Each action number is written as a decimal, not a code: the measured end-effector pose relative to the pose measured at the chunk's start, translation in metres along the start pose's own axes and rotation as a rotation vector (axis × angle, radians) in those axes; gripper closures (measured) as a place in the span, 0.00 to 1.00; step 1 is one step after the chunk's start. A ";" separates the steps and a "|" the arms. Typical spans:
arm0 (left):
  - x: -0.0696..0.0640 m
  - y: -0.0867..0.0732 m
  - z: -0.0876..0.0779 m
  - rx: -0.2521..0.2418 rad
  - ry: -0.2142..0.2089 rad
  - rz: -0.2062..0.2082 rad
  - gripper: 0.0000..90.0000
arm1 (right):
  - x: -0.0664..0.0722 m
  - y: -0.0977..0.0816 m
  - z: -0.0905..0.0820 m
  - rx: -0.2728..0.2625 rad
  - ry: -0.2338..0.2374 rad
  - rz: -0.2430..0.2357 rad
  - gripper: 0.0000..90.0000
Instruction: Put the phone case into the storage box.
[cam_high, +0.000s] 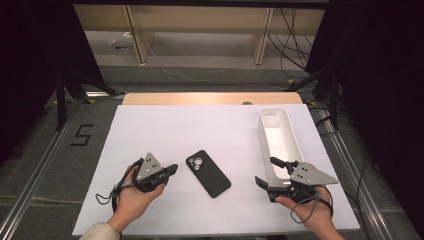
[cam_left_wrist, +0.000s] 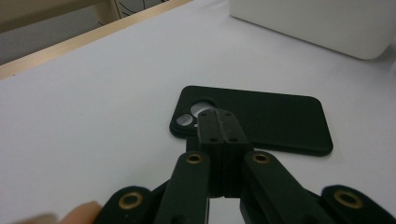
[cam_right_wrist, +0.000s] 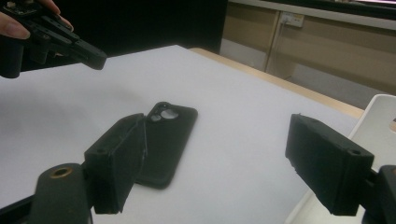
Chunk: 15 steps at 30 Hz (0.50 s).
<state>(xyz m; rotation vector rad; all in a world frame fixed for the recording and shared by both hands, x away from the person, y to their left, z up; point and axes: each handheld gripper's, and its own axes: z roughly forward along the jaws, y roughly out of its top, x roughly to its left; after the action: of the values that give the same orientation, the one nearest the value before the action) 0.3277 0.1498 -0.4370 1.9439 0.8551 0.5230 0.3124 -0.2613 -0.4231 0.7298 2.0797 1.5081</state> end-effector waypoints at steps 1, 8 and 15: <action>-0.001 0.001 0.001 -0.001 -0.001 0.000 1.00 | 0.000 0.000 0.000 0.000 0.000 0.000 0.24; -0.007 0.005 0.011 0.011 -0.021 0.013 1.00 | 0.000 0.000 0.000 0.000 0.001 0.001 0.24; -0.014 0.007 0.021 0.026 -0.042 0.023 1.00 | 0.000 0.000 0.000 0.004 0.003 0.002 0.24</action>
<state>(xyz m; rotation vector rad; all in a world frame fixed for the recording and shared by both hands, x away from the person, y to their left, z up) 0.3353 0.1249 -0.4414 1.9838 0.8180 0.4854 0.3123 -0.2613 -0.4236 0.7313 2.0847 1.5074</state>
